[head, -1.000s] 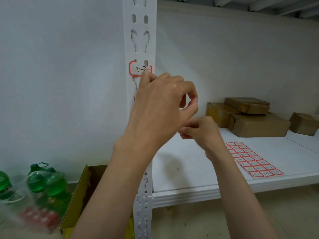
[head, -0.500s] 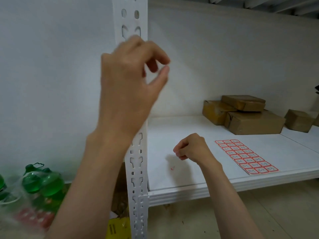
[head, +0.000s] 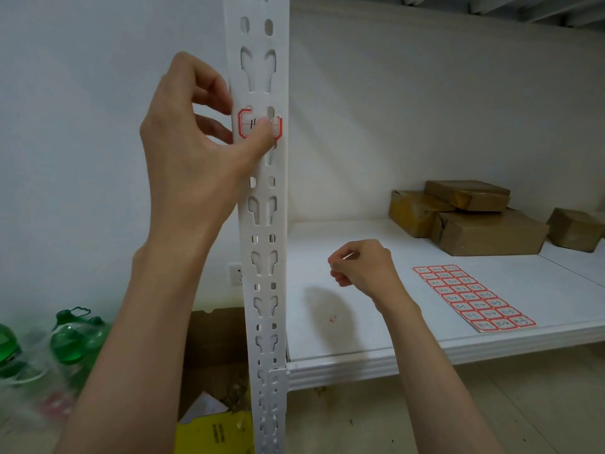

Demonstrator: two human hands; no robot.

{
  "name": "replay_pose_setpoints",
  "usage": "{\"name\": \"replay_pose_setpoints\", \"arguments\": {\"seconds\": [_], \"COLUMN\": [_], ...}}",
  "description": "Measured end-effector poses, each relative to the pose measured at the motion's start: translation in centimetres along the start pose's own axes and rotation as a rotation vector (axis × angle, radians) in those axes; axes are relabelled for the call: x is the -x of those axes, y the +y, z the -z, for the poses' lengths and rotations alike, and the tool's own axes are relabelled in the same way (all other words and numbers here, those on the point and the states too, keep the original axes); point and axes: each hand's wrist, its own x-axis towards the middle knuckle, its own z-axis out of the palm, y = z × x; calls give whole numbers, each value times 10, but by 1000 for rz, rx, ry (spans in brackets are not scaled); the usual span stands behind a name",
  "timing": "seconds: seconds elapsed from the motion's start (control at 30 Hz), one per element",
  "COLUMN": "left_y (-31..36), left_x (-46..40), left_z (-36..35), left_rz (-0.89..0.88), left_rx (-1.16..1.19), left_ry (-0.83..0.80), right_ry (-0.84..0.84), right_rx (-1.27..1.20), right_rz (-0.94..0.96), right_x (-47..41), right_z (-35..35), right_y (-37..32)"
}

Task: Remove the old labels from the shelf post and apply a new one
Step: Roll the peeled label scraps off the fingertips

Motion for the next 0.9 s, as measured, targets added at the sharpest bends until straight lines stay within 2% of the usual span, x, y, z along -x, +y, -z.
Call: {"name": "replay_pose_setpoints", "arguments": {"seconds": [0.1, 0.23, 0.37, 0.6, 0.9], "left_y": [0, 1, -3, -5, 2], "left_x": [1, 1, 1, 2, -2], "left_z": [-4, -7, -5, -14, -25], "left_rz": [75, 61, 86, 242, 313], "left_rx": [35, 51, 111, 199, 140], "left_ry": [6, 38, 0, -56, -19], "right_ry": [11, 32, 115, 261, -9], "right_rx": [-66, -122, -170, -467, -776], "right_rz": [57, 165, 285, 564, 471], "right_x": [2, 7, 17, 42, 53], "right_z": [2, 6, 13, 15, -5], "right_y": [-16, -42, -66, -121, -146]}}
